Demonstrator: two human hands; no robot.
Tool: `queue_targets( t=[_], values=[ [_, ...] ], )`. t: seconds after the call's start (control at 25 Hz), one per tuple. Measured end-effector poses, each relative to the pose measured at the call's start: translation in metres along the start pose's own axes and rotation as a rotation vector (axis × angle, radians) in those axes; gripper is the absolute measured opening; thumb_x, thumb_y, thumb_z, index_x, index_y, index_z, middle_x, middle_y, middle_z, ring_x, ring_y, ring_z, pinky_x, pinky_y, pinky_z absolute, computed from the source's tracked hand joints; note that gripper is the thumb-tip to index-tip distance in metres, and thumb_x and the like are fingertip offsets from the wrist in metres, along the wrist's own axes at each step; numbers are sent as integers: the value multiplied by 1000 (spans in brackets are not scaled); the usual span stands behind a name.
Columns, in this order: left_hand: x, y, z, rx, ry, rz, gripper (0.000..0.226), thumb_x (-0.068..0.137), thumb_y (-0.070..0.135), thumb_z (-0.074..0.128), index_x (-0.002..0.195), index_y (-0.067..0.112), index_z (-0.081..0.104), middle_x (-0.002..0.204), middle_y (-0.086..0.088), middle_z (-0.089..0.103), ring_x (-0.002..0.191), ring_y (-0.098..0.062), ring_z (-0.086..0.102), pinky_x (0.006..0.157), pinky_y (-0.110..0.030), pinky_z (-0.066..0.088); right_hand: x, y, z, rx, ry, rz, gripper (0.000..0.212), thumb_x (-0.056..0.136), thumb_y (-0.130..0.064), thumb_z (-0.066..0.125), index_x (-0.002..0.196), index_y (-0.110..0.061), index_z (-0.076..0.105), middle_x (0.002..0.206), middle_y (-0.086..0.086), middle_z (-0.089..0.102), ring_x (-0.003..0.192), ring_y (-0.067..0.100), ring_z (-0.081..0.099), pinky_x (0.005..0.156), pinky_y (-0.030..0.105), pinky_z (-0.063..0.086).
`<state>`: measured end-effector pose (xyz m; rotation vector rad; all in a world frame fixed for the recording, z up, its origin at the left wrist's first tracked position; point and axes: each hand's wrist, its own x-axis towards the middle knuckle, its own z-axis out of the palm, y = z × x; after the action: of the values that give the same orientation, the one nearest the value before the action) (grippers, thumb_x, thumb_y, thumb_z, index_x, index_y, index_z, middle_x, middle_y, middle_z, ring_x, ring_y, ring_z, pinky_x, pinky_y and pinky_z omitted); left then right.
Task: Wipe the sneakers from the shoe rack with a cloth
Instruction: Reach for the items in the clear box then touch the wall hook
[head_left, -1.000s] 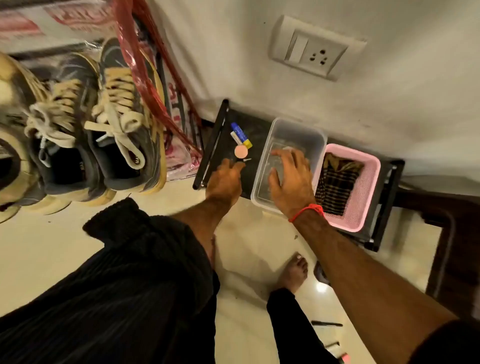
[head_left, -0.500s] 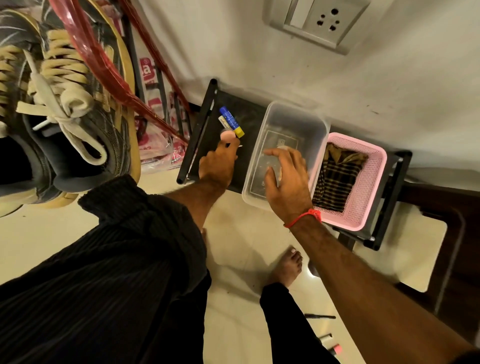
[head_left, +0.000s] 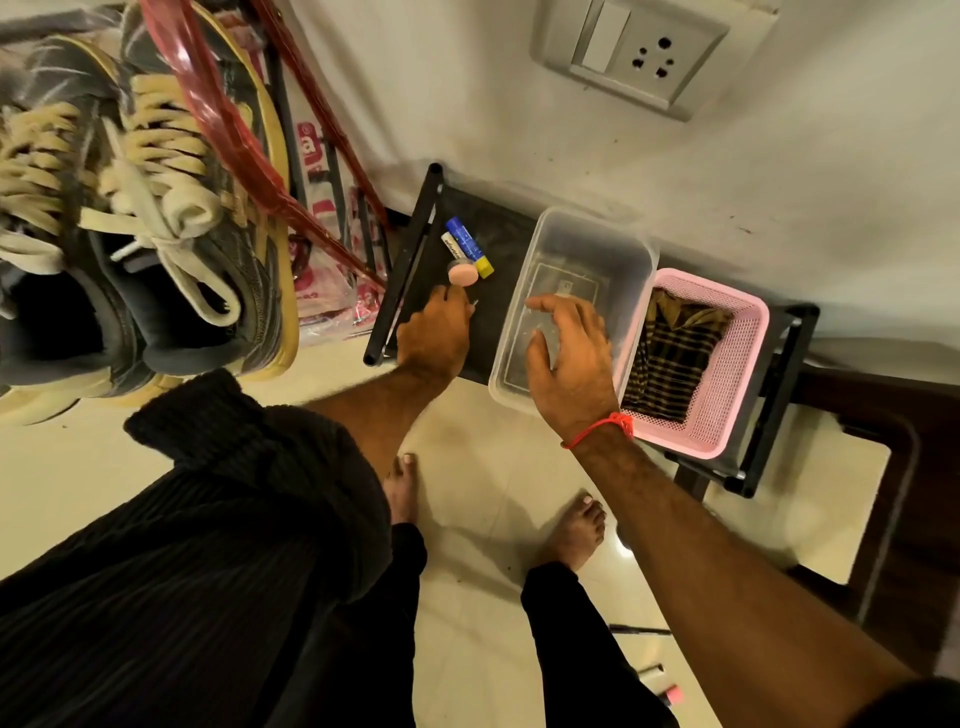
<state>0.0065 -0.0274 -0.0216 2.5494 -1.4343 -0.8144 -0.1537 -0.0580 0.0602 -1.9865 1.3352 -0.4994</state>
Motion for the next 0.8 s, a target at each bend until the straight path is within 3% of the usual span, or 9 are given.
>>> queue_targets(
  t=[0.12,0.24,0.28,0.44,0.56,0.68,0.8],
  values=[
    [-24,6,-29,-489,50,-103,25,106,27,50,111,5,61,109,-14,59,91,-27,60,82,-44,52,3,-26,-14,105,-10,-4,34,87,-13,48,117,-15,62,111,2,63,105,22,59,95,42,50],
    [-66,38,-98,-1065,14,-296,20,104,23,55,107,4,62,78,-8,61,60,-17,56,57,-34,47,7,-84,-43,269,-105,68,30,89,-3,56,111,-23,63,94,-3,61,83,17,59,77,27,50],
    [-80,48,-123,-1205,10,-327,20,103,22,57,106,3,63,73,-6,61,57,-15,54,55,-31,45,8,-105,-55,295,-130,106,27,91,-4,60,109,-23,64,91,-3,61,80,16,59,73,23,48],
    [-132,85,-238,-1626,-3,-334,22,99,22,63,109,3,67,89,-12,70,73,-17,65,67,-31,52,9,-197,-117,391,-108,166,19,92,-14,67,108,-23,66,89,-2,67,82,15,66,73,21,50],
    [-163,104,-320,-1796,-24,-250,12,96,21,66,104,12,68,91,-8,72,72,-15,66,60,-28,50,10,-260,-170,485,-32,127,13,91,-11,68,96,-22,66,85,-3,71,77,6,66,72,17,51],
    [-193,117,-395,-1762,-20,-173,8,94,20,69,102,18,68,98,-3,73,68,-11,58,60,-26,45,20,-317,-217,509,18,63,10,92,-14,69,89,-24,69,86,-1,72,79,16,68,77,35,57],
    [-211,125,-451,-1771,-33,-68,13,93,19,70,106,17,68,101,-3,75,72,-10,58,64,-27,44,32,-367,-252,534,19,6,6,93,-20,69,96,-26,67,95,1,71,88,22,68,77,39,60]
  ],
)
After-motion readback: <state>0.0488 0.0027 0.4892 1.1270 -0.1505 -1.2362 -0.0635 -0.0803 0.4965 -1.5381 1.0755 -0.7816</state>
